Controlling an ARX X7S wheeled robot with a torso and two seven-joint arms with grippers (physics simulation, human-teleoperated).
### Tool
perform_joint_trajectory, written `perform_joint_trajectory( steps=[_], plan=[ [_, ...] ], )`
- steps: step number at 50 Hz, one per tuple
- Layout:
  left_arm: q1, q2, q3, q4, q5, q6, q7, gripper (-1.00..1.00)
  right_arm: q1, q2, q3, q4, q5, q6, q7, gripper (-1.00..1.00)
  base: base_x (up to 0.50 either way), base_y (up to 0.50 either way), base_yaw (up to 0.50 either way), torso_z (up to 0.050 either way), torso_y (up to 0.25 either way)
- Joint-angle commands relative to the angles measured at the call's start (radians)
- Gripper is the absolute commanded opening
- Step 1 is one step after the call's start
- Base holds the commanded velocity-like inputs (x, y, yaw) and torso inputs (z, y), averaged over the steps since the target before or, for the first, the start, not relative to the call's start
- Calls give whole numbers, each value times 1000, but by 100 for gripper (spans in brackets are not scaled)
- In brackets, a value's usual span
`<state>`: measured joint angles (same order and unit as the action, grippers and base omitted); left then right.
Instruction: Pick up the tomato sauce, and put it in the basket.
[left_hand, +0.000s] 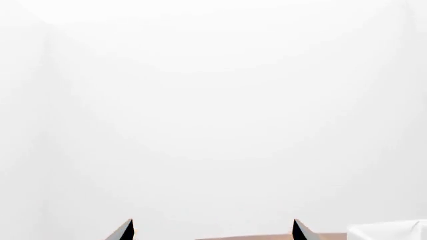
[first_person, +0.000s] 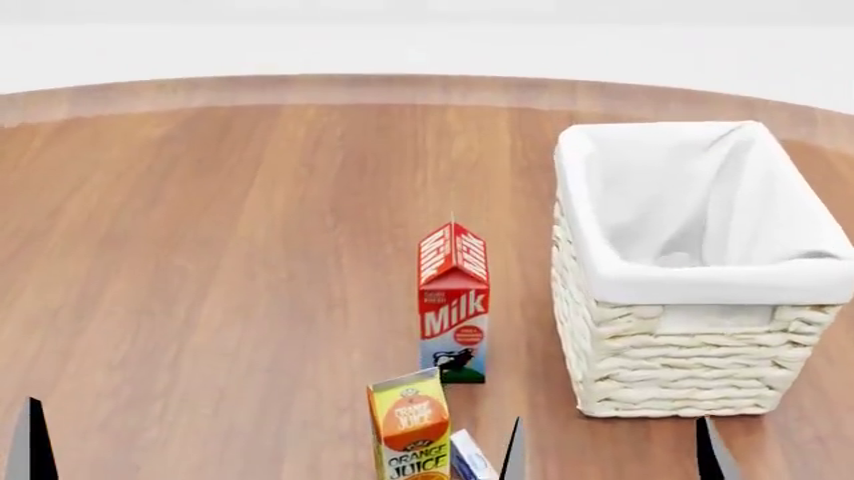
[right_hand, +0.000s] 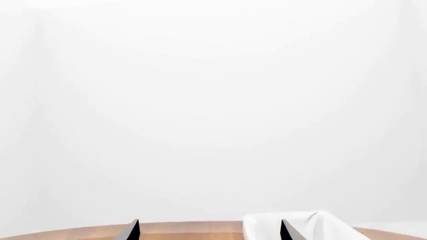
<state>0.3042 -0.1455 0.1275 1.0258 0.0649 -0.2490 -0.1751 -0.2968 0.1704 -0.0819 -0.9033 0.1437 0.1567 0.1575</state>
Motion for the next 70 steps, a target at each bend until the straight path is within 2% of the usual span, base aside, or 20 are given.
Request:
perform_joint_trajectory(
  steps=[1, 8, 12, 15, 20, 26, 29, 38, 45, 54, 56, 59, 70],
  plan=[
    [-3, -9, 3, -1, -9, -5, -9, 100, 4, 7, -7, 9, 2, -3, 16, 100, 500, 0, 0, 0, 0],
    [-10, -13, 6, -9, -12, -9, -15, 100, -4, 15, 7, 0, 32, -31, 17, 100, 71, 0, 0, 0, 2],
    [-16, -14, 14, -19, -11, -11, -19, 100, -15, 54, 50, -66, 96, -5, 8, 100, 0, 0, 0, 0, 0],
    [-17, -17, 12, -25, -16, -9, -22, 100, -78, 113, 134, -96, 181, -11, -18, 100, 0, 0, 0, 0, 0],
    [-20, -18, 21, -42, -11, -4, -30, 100, -212, 188, 278, -95, 218, -56, -50, 100, 0, 0, 0, 0, 0],
    [-18, -22, 37, -33, 1, -10, -35, 100, -353, 220, 446, -69, 333, -105, -77, 100, 0, 0, 0, 0, 0],
    [-19, -23, 38, -33, 2, -13, -39, 100, -397, 213, 472, -46, 323, -136, -100, 100, 0, 0, 0, 0, 0],
    [-24, -29, 50, -31, 13, -18, -49, 100, -472, 175, 455, 54, 230, -144, -158, 100, 0, 0, 0, 0, 0],
    [-23, -34, 60, -37, 19, -14, -55, 100, -410, 117, 385, 217, 152, -210, -177, 100, 0, 0, 0, 0, 0],
    [-26, -38, 73, -43, 27, -14, -64, 100, -375, 78, 322, 406, 143, -254, -212, 100, 0, 0, 0, 0, 0],
    [-27, -39, 74, -43, 26, -15, -65, 100, -377, 86, 324, 375, 162, -215, -203, 100, 0, 0, 0, 0, 0],
    [-27, -41, 76, -43, 26, -16, -68, 100, -369, 69, 301, 441, 139, -265, -221, 100, 0, 0, 0, 0, 0],
    [-32, -48, 80, -50, 22, -14, -76, 100, -360, 56, 264, 497, 129, -272, -230, 100, 0, 0, 0, 0, 0]
  ],
)
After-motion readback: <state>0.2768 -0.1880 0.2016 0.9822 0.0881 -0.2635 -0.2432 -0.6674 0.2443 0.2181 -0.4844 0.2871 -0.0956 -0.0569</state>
